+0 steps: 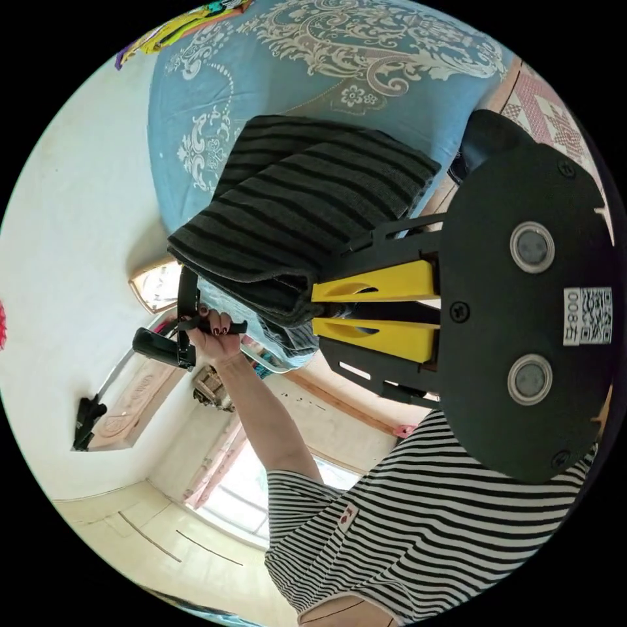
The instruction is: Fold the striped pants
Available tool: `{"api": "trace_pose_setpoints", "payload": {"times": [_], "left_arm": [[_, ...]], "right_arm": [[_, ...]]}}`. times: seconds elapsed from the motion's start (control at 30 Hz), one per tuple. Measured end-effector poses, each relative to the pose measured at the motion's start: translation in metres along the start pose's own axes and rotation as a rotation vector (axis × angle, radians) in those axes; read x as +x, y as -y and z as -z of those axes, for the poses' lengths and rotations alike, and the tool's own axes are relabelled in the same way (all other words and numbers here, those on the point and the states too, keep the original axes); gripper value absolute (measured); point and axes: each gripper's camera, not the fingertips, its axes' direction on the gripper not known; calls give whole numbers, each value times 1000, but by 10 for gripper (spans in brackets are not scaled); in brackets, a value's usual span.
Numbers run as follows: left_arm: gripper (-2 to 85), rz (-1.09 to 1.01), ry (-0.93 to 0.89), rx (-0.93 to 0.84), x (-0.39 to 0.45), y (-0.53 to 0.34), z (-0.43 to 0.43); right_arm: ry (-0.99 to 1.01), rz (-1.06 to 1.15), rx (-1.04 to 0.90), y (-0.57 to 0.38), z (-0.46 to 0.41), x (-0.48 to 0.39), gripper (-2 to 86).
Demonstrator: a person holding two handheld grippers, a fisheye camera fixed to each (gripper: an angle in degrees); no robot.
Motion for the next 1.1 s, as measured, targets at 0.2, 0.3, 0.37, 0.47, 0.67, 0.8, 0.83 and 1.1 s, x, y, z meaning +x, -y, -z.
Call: {"api": "trace_pose_setpoints", "payload": {"times": [0.2,0.3,0.37,0.47,0.67,0.8,0.83,1.1], "left_arm": [[14,172,-33,49,-59,-88,19],[8,300,-39,95,-85,-130,29],[9,363,-71,149,-96,-155,39],[21,408,-126,199,-97,-188,50],[72,384,-217,56,-52,-231,34],[58,416,-253,-22,-33,-257,26],[50,419,-267,-19,-32,-260,26],[12,515,-124,9,-13,-321,65]], "right_arm": [[-36,7,-183,16,-84,8,40],[-62,-3,-265,23,-119,18,38],[-97,8,-319,27,-144,22,36],[-91,22,-357,31,-167,20,34],[-125,59,-387,35,-190,13,34],[-154,113,-394,36,-192,3,34],[-164,132,-400,37,-193,-1,34],[-149,230,-415,34,-199,-24,34]]}}
